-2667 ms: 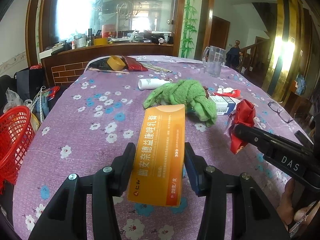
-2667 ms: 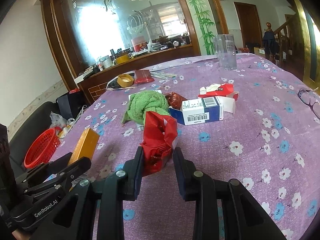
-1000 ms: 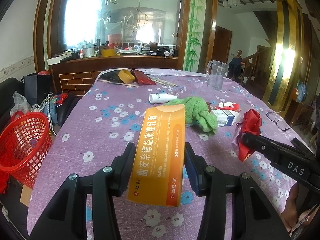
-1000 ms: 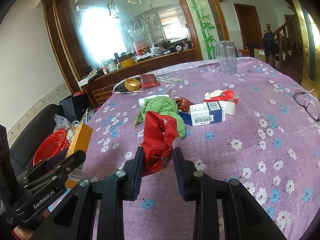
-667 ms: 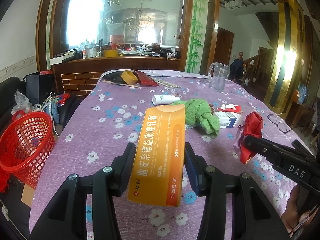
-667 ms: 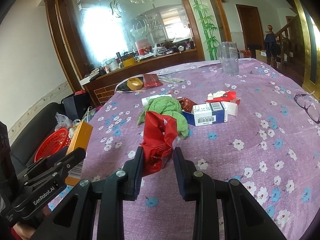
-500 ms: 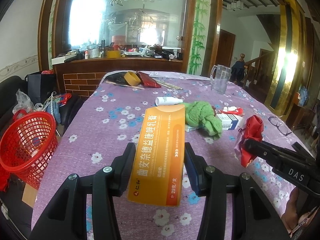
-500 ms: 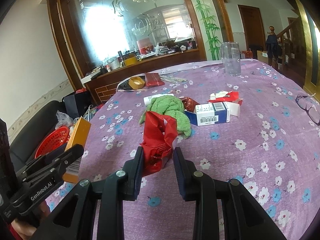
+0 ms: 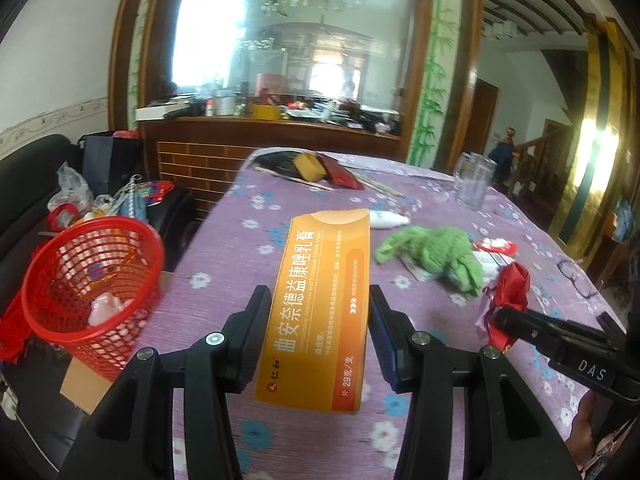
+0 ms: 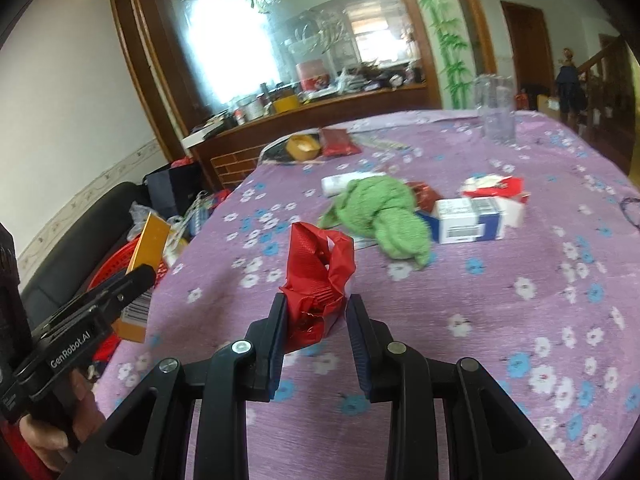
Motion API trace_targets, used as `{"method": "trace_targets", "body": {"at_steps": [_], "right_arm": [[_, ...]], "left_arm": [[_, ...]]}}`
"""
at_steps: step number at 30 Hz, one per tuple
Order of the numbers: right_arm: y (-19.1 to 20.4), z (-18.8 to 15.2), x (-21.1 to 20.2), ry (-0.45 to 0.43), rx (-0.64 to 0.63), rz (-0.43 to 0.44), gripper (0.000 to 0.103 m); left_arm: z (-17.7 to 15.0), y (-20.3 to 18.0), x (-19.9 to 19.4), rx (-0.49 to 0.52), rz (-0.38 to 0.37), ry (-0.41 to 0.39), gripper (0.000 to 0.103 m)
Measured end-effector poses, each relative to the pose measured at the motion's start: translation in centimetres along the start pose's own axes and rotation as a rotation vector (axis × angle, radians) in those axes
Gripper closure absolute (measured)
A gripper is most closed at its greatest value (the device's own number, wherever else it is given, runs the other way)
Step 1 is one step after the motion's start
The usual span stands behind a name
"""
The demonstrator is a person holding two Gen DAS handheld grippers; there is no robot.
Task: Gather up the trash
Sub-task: 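Carry the orange box and red bag over the red basket with both tools, then open both tools to drop the box and bag into the red basket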
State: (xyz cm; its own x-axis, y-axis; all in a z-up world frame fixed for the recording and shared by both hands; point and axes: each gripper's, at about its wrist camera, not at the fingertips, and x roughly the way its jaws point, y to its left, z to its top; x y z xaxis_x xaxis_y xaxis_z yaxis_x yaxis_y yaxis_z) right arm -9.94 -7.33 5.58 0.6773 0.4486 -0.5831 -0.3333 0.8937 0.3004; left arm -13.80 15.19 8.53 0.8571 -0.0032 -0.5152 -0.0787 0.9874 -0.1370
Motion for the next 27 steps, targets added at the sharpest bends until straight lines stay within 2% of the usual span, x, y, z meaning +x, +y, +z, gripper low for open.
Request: {"method": "trace_targets", "body": {"at_steps": [6,11,19,27], "right_arm": [[3.7,1.3,2.1,0.052,-0.077,0.069,0.071],[7.5,2.2,4.2,0.1,-0.135,0.138,0.071],[14.8,4.5,7.8,0.166,-0.231,0.24,0.07],[22.8,5.8,11.6,0.214,-0.326,0.306,0.068]], "left_arm": [[1.0,4.2,-0.9,-0.065,0.068,-0.025,0.056],[1.6,8.9,-1.6,-0.13,0.153,-0.04,0.056],[1.7,16.3,-1.5,-0.225,0.268,-0.008,0.056],[1.8,20.1,-1.1,-0.266,0.307,0.013,0.056]]}}
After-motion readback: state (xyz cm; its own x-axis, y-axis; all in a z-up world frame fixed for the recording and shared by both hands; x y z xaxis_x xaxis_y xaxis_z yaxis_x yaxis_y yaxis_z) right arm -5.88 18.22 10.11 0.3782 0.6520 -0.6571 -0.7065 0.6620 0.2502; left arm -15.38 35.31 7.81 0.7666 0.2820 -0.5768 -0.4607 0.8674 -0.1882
